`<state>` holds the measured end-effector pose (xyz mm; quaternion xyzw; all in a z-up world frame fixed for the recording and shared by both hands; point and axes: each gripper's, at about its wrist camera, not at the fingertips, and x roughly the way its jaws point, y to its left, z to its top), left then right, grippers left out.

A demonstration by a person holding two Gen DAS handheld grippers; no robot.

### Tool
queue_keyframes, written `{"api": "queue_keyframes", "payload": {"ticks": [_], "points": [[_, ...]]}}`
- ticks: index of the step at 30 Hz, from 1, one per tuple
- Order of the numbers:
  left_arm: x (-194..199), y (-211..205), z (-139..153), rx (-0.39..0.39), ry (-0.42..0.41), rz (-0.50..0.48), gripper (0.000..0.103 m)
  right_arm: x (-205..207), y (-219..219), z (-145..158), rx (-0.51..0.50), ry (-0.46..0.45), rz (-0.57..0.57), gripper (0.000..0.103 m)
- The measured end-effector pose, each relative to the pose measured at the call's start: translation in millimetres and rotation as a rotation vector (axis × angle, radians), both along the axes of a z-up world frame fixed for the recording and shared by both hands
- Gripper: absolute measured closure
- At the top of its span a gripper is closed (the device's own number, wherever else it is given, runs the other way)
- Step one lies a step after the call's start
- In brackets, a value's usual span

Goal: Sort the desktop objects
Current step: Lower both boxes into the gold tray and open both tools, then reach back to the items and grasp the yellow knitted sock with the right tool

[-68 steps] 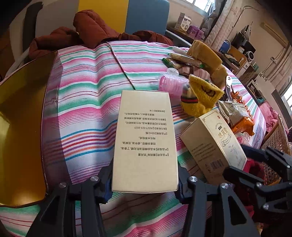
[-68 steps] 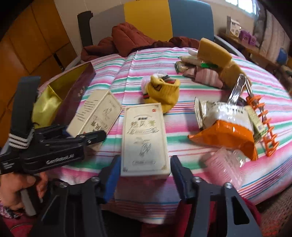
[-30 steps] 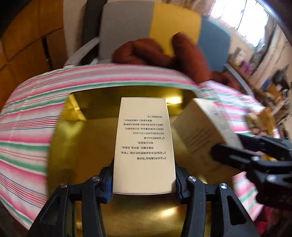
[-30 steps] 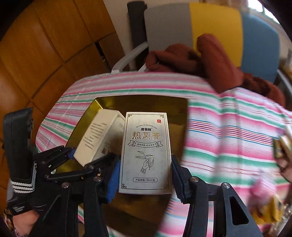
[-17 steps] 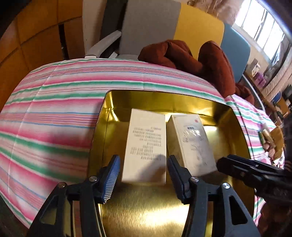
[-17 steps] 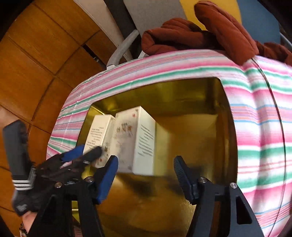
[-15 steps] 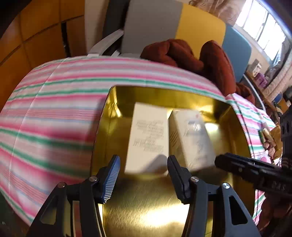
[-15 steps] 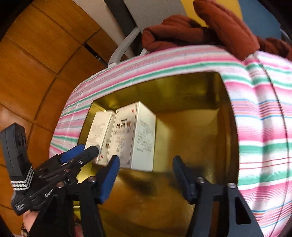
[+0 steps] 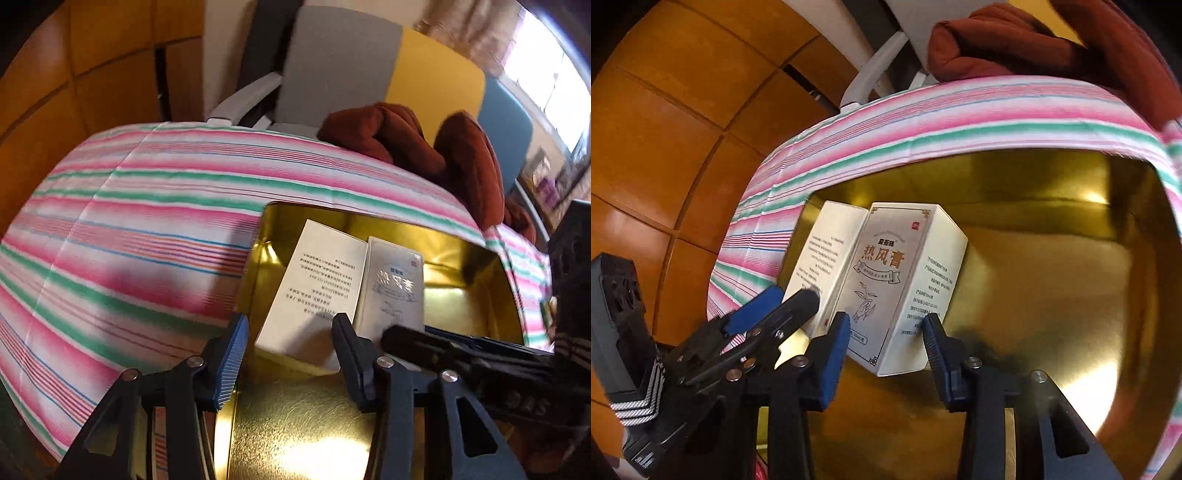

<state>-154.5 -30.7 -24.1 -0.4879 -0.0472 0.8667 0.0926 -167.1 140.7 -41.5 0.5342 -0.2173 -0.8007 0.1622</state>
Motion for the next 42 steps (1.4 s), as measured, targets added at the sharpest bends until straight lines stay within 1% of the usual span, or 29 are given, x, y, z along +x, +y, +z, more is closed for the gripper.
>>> {"api": "queue_keyframes", "payload": {"ticks": [1, 3, 6, 9, 10, 11, 13, 14, 15, 17, 18, 19, 21, 23, 25, 27, 29, 30, 31, 34, 36, 39, 42], "points": [[2, -5, 1, 0.023, 0.008, 0.009, 0.060, -2, -2, 1, 0.007, 0.005, 0.004, 0.061], [12, -16, 4, 0.075, 0.019, 0.033, 0.059, -9, -10, 3, 0.028, 0.024, 0.030, 0.061], [27, -20, 9, 0.091, 0.050, 0.049, 0.058, -18, -22, 4, 0.059, 0.067, 0.072, 0.061], [41, -18, 11, 0.105, 0.057, 0.052, 0.057, -23, -28, 5, 0.092, 0.105, 0.111, 0.057], [46, -17, 11, 0.112, 0.058, 0.051, 0.057, -24, -28, 6, 0.096, 0.105, 0.114, 0.053], [50, -16, 12, 0.116, 0.060, 0.051, 0.055, -24, -26, 7, 0.101, 0.093, 0.108, 0.053], [57, -11, 13, 0.130, 0.062, 0.043, 0.054, -16, -17, 12, 0.078, 0.082, 0.089, 0.051], [60, -9, 14, 0.135, 0.063, 0.041, 0.053, -8, -12, 17, 0.068, 0.090, 0.080, 0.049], [62, -6, 15, 0.138, 0.063, 0.037, 0.052, -1, -8, 23, 0.071, 0.103, 0.076, 0.046], [68, 1, 17, 0.140, 0.065, 0.021, 0.051, 21, -1, 39, 0.100, 0.149, 0.079, 0.041], [71, 5, 18, 0.139, 0.065, 0.012, 0.051, 32, 3, 47, 0.118, 0.174, 0.082, 0.035], [74, 9, 19, 0.138, 0.067, 0.002, 0.050, 45, 7, 55, 0.144, 0.204, 0.083, 0.029], [79, 17, 21, 0.138, 0.066, -0.012, 0.049, 70, 15, 69, 0.193, 0.257, 0.077, 0.025], [85, 28, 21, 0.141, 0.055, -0.032, 0.048, 95, 24, 81, 0.241, 0.301, 0.079, 0.018], [91, 42, 22, 0.148, 0.049, -0.063, 0.048, 120, 33, 91, 0.309, 0.342, 0.063, 0.010], [99, 55, 23, 0.148, 0.047, -0.093, 0.048, 142, 44, 100, 0.364, 0.390, 0.037, 0.008], [108, 70, 23, 0.146, 0.046, -0.131, 0.048, 168, 56, 108, 0.427, 0.443, -0.009, 0.003], [114, 79, 24, 0.148, 0.047, -0.156, 0.048, 178, 62, 111, 0.440, 0.460, -0.029, 0.000], [118, 86, 25, 0.149, 0.050, -0.175, 0.048, 185, 68, 113, 0.436, 0.466, -0.038, 0.000], [131, 109, 26, 0.146, 0.057, -0.232, 0.048, 202, 90, 108, 0.367, 0.415, -0.063, 0.000], [139, 123, 26, 0.148, 0.060, -0.266, 0.048, 217, 105, 104, 0.339, 0.402, -0.099, 0.000], [154, 148, 26, 0.150, 0.064, -0.328, 0.048, 242, 123, 97, 0.375, 0.418, -0.151, 0.009], [167, 177, 22, 0.134, 0.056, -0.405, 0.048, 264, 142, 86, 0.420, 0.397, -0.212, 0.012]]}}
